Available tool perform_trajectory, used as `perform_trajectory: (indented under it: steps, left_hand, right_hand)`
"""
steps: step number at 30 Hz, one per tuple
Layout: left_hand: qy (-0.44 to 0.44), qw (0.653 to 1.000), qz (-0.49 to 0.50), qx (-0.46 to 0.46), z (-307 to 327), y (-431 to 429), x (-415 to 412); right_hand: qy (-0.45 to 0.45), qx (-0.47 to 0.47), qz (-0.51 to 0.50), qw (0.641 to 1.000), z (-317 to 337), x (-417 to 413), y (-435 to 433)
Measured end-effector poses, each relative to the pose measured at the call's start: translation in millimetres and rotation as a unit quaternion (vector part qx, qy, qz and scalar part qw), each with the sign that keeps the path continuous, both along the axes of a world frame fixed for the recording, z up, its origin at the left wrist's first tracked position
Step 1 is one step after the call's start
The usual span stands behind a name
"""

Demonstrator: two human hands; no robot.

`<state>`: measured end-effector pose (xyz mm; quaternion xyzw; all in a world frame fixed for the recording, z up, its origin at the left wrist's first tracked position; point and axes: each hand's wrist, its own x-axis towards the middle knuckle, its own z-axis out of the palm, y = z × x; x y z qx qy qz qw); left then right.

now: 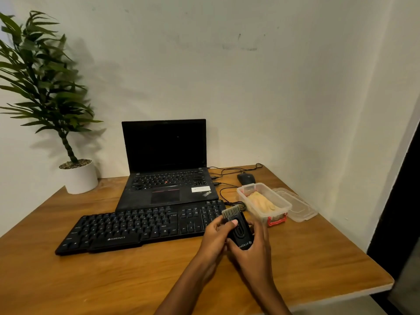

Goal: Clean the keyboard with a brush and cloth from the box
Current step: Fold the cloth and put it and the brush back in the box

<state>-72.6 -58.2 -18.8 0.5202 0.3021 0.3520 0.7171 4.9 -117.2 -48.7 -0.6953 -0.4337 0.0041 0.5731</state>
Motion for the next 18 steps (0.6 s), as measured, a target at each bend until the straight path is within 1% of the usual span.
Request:
perform_trajectory:
  steps: [10,14,18]
  left_hand:
    - [-0.001,0.999,0.053,0.011,2.3,-2.9,6.3]
    - [0.012,0.999,0.048,0.021,2.8,-2.9,5.5]
    - [0.009,0.999,0.032,0.008,3.3,-2.6,6.4]
  right_hand:
    - [-0.015,0.019,0.000,1.000,0.4,-2.3,-2.4]
    - [0.000,0.025,0.007,1.000,-3.1,-0.5,-0.5]
    - [0.024,0.020,0.005,1.000,-5.0,2.1,1.0]
